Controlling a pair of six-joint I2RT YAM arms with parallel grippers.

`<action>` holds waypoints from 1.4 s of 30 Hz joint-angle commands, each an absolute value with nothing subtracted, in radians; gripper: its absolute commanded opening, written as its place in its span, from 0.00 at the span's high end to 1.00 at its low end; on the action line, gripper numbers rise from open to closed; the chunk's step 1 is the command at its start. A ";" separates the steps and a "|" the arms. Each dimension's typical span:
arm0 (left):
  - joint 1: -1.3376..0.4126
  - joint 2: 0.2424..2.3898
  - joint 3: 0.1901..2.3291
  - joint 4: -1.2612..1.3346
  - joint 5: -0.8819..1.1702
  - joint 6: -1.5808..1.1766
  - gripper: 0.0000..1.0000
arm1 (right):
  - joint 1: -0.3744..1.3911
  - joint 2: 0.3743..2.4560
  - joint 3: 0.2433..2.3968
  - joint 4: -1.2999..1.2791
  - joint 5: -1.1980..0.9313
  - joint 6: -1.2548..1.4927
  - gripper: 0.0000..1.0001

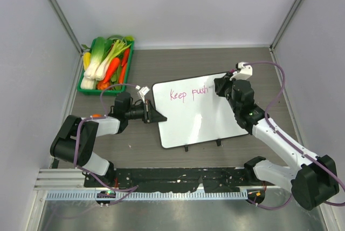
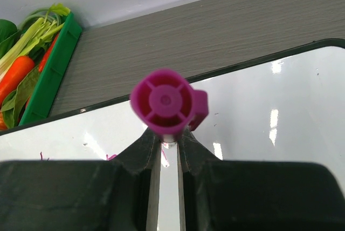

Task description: Write a sentence on the whiteboard

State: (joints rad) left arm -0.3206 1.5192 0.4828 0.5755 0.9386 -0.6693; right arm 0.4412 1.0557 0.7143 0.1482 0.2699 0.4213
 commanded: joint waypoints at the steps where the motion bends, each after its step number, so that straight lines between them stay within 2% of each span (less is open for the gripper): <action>1: -0.337 1.551 0.468 0.451 0.767 -0.566 1.00 | 0.437 1.058 0.719 0.181 0.305 0.411 0.99; 22: -0.339 1.552 0.468 0.451 0.765 -0.565 1.00 | 0.439 1.002 0.658 0.130 0.270 0.420 0.99; 35: -0.337 1.552 0.468 0.451 0.764 -0.566 1.00 | 0.439 0.982 0.719 0.158 0.258 0.431 0.99; 42: -0.337 1.551 0.466 0.449 0.762 -0.565 1.00 | 0.439 1.035 0.758 0.178 0.273 0.426 0.99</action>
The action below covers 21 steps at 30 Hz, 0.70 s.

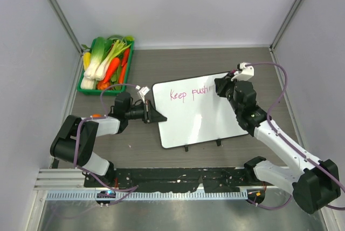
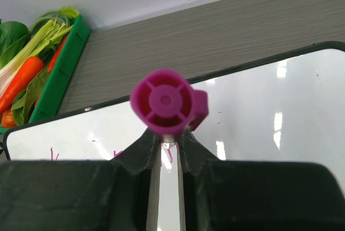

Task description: Write a sentence on the whiteboard

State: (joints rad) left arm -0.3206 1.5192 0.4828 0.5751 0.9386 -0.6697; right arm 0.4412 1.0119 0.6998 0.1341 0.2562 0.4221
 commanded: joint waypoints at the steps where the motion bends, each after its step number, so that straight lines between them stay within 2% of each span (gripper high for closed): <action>1: -0.337 1.552 0.468 0.449 0.764 -0.565 1.00 | 0.439 1.042 0.759 0.181 0.273 0.426 0.99; 21: -0.339 1.552 0.468 0.449 0.765 -0.563 1.00 | 0.433 1.097 0.752 0.183 0.296 0.425 0.99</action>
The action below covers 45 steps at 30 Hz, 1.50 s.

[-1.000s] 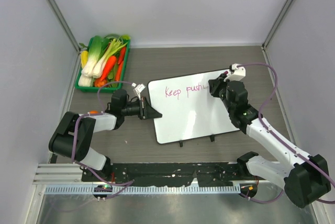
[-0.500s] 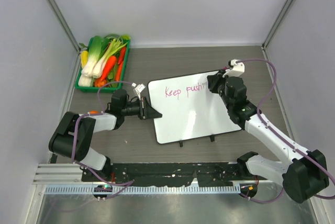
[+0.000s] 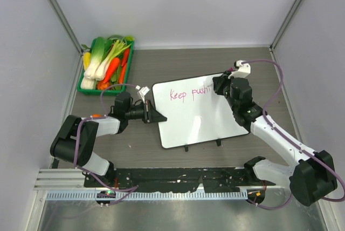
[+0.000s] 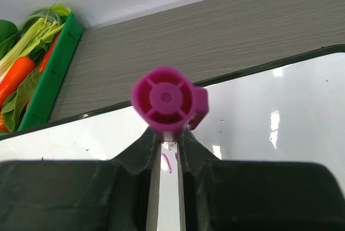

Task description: Write a sentence on the whiteboard

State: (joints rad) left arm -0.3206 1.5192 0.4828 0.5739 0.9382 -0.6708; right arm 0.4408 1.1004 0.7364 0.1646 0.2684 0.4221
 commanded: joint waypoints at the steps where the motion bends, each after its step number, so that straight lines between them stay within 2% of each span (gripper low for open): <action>1: -0.337 1.551 0.466 0.449 0.765 -0.563 1.00 | 0.433 1.088 0.750 0.180 0.296 0.426 0.99; 8: -0.337 1.551 0.468 0.449 0.765 -0.563 1.00 | 0.431 1.028 0.755 0.173 0.299 0.423 0.99; 33: -0.337 1.552 0.468 0.449 0.765 -0.563 1.00 | 0.407 1.051 0.692 0.130 0.295 0.423 0.99; 45: -0.339 1.552 0.468 0.449 0.764 -0.565 1.00 | 0.407 0.991 0.655 0.080 0.267 0.422 0.99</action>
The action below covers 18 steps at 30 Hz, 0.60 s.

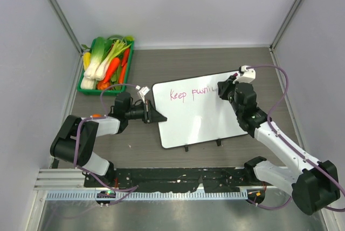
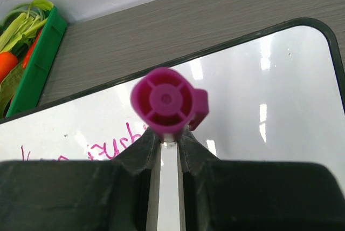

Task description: Write a sentence on the whiteboard

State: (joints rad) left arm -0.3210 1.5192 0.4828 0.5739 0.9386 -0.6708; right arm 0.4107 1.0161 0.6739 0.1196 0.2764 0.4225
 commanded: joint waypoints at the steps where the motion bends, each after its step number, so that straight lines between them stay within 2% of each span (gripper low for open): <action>1: -0.339 1.552 0.466 0.449 0.765 -0.563 1.00 | 0.407 0.988 0.653 0.080 0.265 0.425 0.99; 18: -0.339 1.551 0.468 0.449 0.764 -0.563 1.00 | 0.402 1.052 0.735 0.130 0.325 0.410 0.99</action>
